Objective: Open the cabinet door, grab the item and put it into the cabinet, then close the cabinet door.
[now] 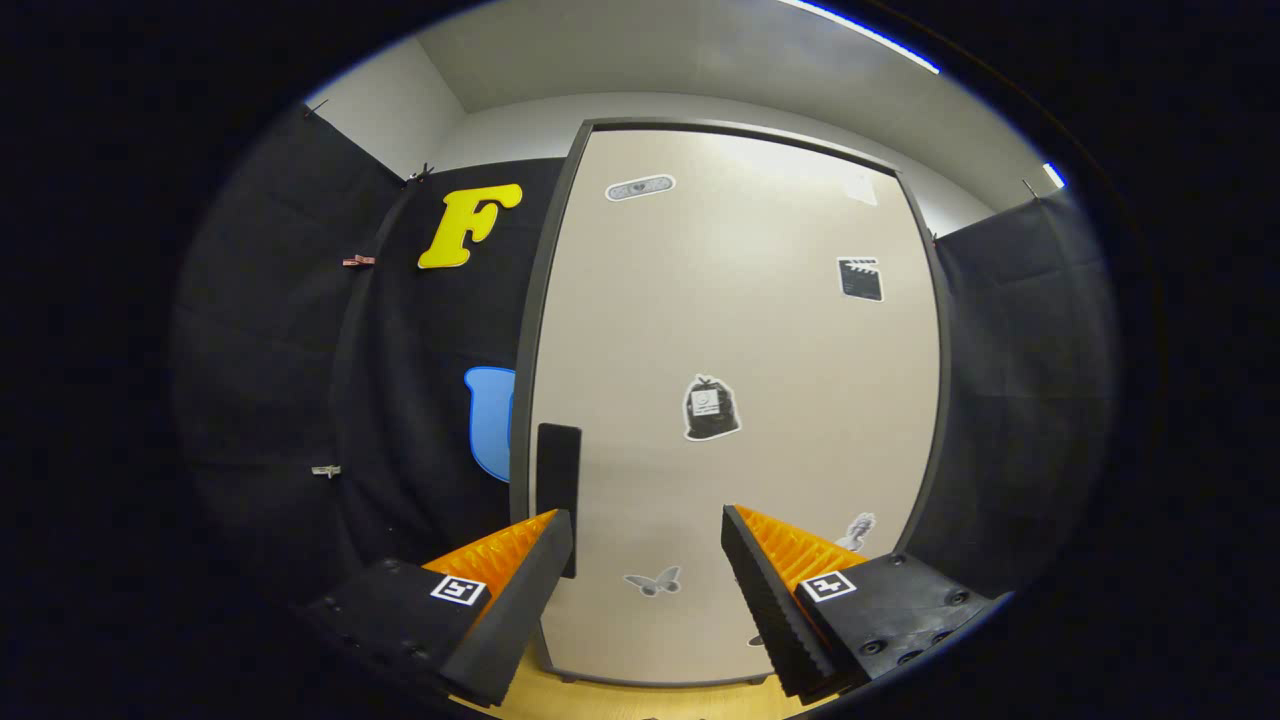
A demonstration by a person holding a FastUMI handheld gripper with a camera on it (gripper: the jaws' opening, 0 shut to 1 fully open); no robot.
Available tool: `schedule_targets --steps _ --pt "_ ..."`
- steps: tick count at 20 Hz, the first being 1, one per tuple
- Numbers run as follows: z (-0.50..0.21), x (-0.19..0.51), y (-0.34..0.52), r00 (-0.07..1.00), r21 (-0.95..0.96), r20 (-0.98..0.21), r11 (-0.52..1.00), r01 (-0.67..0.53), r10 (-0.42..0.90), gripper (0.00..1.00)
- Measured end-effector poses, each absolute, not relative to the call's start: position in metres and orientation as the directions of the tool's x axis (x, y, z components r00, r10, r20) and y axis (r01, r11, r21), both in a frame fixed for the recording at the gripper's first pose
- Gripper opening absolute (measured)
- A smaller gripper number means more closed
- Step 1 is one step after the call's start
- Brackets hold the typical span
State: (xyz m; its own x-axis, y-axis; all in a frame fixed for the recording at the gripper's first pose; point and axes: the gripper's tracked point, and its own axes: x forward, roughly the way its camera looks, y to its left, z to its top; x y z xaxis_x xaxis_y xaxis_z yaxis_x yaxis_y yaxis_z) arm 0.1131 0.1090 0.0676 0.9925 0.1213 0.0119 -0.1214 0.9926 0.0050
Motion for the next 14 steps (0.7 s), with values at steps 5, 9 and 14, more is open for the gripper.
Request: schedule_targets --steps 5,9,14 --pt "0.06 0.136 0.137 0.991 0.021 -0.019 0.991 -0.134 0.134 0.97" --pt "0.049 0.159 0.147 0.992 -0.001 -0.054 0.994 -0.111 0.111 0.98" --pt "0.027 0.177 0.162 0.985 0.037 -0.132 0.993 -0.11 0.114 0.97"
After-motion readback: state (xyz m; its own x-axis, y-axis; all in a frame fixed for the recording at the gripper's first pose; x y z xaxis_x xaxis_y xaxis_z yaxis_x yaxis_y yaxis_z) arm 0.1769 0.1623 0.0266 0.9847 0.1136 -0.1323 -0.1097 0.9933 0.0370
